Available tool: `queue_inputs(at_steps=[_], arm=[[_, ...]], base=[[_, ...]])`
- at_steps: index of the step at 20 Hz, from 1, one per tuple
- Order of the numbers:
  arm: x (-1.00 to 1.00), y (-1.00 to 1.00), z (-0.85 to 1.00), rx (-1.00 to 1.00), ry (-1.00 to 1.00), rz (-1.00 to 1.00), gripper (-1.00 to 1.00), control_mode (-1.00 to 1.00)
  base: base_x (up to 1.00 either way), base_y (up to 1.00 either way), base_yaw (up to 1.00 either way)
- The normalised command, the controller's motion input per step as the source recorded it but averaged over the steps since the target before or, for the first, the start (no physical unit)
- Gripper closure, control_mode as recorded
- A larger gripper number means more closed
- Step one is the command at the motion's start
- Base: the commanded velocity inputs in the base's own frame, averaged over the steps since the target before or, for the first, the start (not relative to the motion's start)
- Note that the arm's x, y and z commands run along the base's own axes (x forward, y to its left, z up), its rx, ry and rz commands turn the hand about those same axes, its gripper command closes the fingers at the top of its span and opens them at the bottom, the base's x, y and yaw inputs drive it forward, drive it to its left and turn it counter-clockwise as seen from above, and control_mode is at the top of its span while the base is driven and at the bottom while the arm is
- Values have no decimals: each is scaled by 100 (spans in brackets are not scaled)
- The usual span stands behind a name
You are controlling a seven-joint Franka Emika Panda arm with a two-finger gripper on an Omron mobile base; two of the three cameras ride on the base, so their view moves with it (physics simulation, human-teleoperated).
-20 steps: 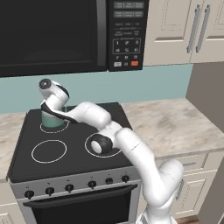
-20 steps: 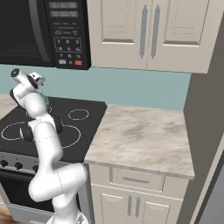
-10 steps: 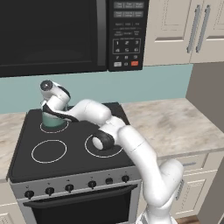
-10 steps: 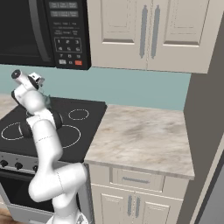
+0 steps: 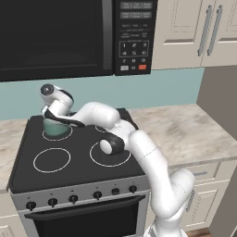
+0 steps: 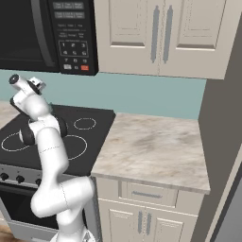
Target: The kettle is done boiling. Turn off the stove, then wait for 300 timesteps before moving the kettle to the dining table.
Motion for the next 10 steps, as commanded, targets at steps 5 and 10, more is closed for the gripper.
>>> queue_inputs(at_steps=[5,10], arm=[[-36,0,13,0,0,-4,100,-100],[-50,0,15,0,0,-6,100,-100]], base=[[0,0,0],[0,0,0]])
